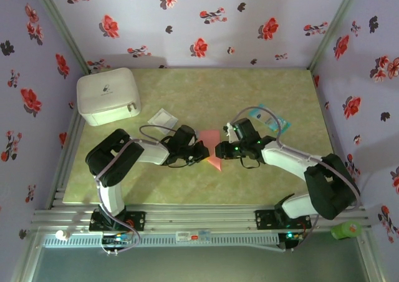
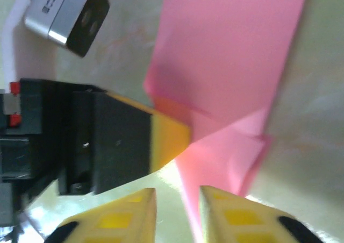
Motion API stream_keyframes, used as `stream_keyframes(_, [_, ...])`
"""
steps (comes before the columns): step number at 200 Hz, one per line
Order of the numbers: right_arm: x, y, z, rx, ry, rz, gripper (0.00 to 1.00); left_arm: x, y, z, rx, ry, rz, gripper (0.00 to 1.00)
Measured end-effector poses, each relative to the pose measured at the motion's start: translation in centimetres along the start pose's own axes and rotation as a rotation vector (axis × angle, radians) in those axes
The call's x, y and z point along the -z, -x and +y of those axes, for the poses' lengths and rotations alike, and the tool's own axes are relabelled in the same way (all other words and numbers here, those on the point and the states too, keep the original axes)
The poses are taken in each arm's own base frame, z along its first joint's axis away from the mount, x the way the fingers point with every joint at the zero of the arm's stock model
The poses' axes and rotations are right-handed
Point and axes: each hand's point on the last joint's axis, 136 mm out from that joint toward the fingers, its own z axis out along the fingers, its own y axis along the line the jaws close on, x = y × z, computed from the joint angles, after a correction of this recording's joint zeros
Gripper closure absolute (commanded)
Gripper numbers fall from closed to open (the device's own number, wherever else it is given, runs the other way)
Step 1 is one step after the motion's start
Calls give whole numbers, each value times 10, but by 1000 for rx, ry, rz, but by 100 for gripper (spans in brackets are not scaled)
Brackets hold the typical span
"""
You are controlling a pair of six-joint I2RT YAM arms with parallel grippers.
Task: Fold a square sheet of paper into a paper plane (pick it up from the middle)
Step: Third fold the triangle at the center of the table.
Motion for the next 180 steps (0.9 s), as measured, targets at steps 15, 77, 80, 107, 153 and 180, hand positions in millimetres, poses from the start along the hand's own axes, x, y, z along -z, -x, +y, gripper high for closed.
stream_keyframes(15, [-6,-11,8,-34,51,59,89,0,0,0,0,1,0,100])
stream_keyframes(77, [-28,-35,14,-49,53,209,91,-1,0,0,1,1,1,100])
stream_keyframes(80, [-28,-35,13,-49,50,212,91,-1,0,0,1,1,1,100])
stream_keyframes(107, [-32,-34,11,-46,27,224,91,-1,0,0,1,1,1,100])
stream_keyframes(153, [-37,-41,-6,-52,-45,246,91,-1,1,0,1,1,1,100])
stream_keyframes(180, [-38,-44,-12,-52,-65,249,90,-1,1,0,1,1,1,100])
